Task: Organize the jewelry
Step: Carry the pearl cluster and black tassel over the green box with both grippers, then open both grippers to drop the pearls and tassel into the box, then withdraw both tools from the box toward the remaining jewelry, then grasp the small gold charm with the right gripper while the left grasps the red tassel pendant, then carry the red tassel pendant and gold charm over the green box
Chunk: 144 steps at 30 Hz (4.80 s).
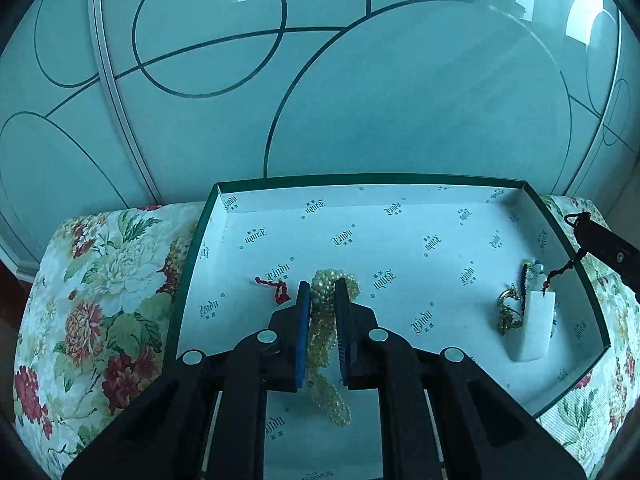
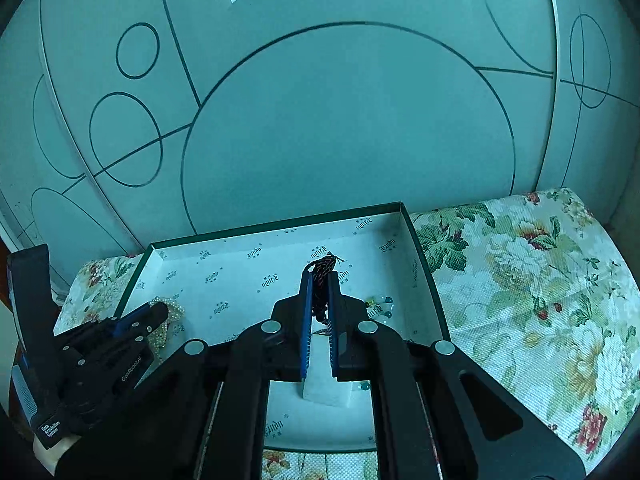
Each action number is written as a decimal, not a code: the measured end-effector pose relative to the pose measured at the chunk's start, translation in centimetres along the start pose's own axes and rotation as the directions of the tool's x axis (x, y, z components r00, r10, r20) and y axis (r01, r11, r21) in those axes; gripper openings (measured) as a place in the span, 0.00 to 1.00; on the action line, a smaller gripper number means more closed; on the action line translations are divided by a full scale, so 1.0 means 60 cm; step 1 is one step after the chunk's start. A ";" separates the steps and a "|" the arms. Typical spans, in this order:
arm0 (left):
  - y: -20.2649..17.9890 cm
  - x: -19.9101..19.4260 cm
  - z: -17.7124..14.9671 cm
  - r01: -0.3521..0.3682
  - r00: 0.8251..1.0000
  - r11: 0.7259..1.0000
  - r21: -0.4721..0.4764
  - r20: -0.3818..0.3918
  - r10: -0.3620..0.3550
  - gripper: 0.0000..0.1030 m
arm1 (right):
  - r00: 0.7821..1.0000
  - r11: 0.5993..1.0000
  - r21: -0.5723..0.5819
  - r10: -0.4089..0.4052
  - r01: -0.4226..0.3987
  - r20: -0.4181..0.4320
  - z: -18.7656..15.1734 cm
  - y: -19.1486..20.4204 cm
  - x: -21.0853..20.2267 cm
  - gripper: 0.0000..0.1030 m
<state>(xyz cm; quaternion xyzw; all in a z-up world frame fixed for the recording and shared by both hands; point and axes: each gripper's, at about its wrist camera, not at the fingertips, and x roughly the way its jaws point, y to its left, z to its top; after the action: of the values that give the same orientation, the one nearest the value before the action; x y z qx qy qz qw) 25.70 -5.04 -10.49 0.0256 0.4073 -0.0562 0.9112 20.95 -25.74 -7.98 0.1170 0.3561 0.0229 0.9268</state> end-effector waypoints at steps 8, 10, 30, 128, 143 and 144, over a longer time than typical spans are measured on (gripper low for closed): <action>0.000 0.017 -0.003 0.004 1.000 1.000 -0.015 -0.022 -0.004 0.57 | 0.999 1.000 0.010 -0.019 0.019 -0.047 -0.008 -0.006 0.035 0.16; 0.000 0.017 -0.004 0.009 0.999 1.000 -0.017 -0.030 -0.009 0.57 | 0.999 1.000 0.016 -0.016 0.016 -0.046 -0.009 -0.008 0.028 0.17; 0.060 -0.133 -0.129 0.009 0.999 0.996 -0.092 -0.046 -0.013 0.57 | 0.996 0.999 0.031 0.033 -0.030 -0.080 -0.134 0.018 -0.140 0.19; -0.003 -0.093 -0.167 -0.066 0.994 0.996 -0.056 -0.088 0.061 0.11 | 0.990 0.999 0.042 0.018 -0.012 -0.137 -0.211 -0.046 -0.120 0.08; -0.007 -0.159 -0.155 -0.036 0.999 0.997 -0.065 -0.004 0.036 0.10 | 0.993 0.999 0.030 0.027 -0.024 -0.116 -0.202 -0.032 -0.137 0.08; -0.007 -0.167 -0.154 -0.032 0.999 0.997 -0.064 0.005 0.033 0.10 | 0.993 0.999 0.028 0.028 -0.025 -0.112 -0.201 -0.029 -0.140 0.08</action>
<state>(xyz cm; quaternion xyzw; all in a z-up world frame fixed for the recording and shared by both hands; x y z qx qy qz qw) 12.17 -3.82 -9.20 0.0031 0.4056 -0.0286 0.9136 6.61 -26.09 -11.56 0.1323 0.4066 0.0370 0.9032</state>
